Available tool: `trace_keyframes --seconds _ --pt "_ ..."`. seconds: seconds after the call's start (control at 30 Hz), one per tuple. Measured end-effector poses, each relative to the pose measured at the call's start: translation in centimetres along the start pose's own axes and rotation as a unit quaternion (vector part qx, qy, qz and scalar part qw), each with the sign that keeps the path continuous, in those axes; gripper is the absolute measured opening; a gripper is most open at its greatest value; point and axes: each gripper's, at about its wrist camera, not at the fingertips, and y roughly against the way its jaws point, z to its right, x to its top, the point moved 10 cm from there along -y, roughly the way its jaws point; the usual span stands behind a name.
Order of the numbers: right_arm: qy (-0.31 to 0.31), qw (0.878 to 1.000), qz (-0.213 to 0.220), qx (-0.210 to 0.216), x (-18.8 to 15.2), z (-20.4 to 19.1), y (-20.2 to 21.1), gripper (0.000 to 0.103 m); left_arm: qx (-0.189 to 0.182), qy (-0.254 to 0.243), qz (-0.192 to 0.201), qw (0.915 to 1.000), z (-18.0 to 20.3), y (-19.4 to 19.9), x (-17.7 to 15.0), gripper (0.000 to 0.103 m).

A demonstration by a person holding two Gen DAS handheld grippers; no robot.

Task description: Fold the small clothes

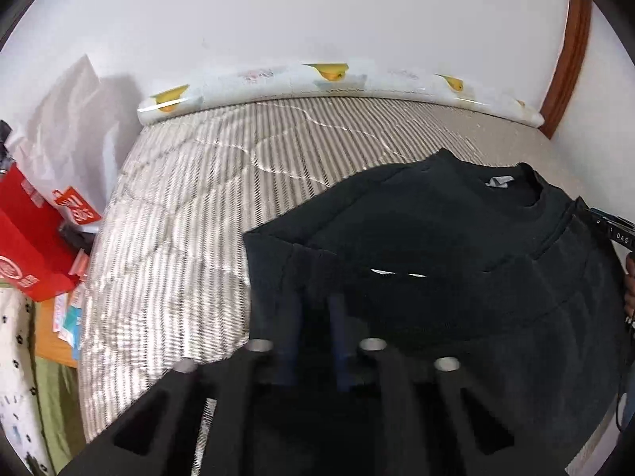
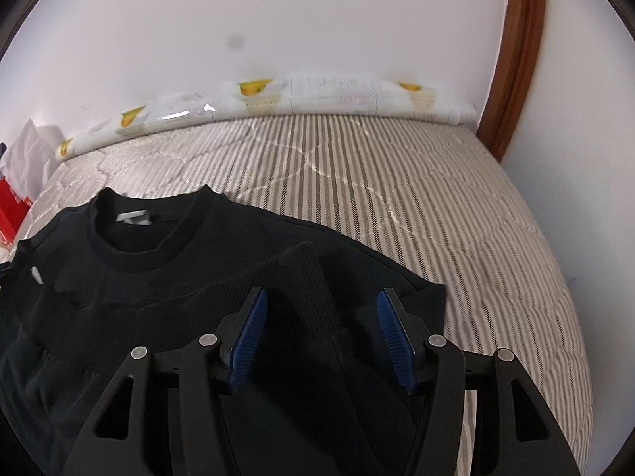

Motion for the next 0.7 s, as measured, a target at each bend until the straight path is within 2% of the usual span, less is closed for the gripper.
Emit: trace_keyframes --seconds 0.03,0.07,0.13,0.27,0.33,0.43,0.53,0.6,0.7 --pt "0.004 1.0 -0.007 0.01 -0.2 -0.3 -0.4 0.021 -0.007 0.006 0.005 0.9999 0.0 0.3 0.1 0.007" --pt "0.009 1.0 -0.006 0.007 -0.2 -0.4 -0.5 0.021 -0.012 0.009 0.007 0.9999 0.0 0.5 0.1 0.006" --pt "0.021 1.0 0.008 0.01 -0.1 -0.6 -0.1 0.013 -0.009 0.021 0.026 0.9994 -0.4 1.2 0.7 0.006" --pt "-0.003 0.999 0.046 0.027 1.0 0.6 2.1 0.01 -0.034 0.065 0.051 0.9961 -1.0 2.2 2.3 0.006" --pt "-0.023 0.997 0.067 0.027 1.9 1.5 3.3 0.01 -0.037 0.069 0.053 0.9955 -0.7 1.8 3.1 0.006" --pt "-0.033 0.996 0.075 0.016 2.7 2.5 3.6 0.01 -0.028 0.061 0.056 0.9962 0.1 0.6 3.8 0.006" --pt "-0.035 0.998 0.05 -0.004 2.2 3.4 1.4 0.01 -0.019 0.064 0.047 0.9966 0.4 -1.0 4.1 0.006" --pt "-0.041 0.999 0.01 -0.015 1.0 4.1 -1.1 0.01 -0.015 0.068 0.037 0.9969 0.5 -1.9 3.9 0.006" --pt "-0.047 0.999 0.005 -0.014 0.5 4.3 -1.8 0.011 -0.007 0.067 0.025 0.9974 0.5 -2.9 3.5 0.006"
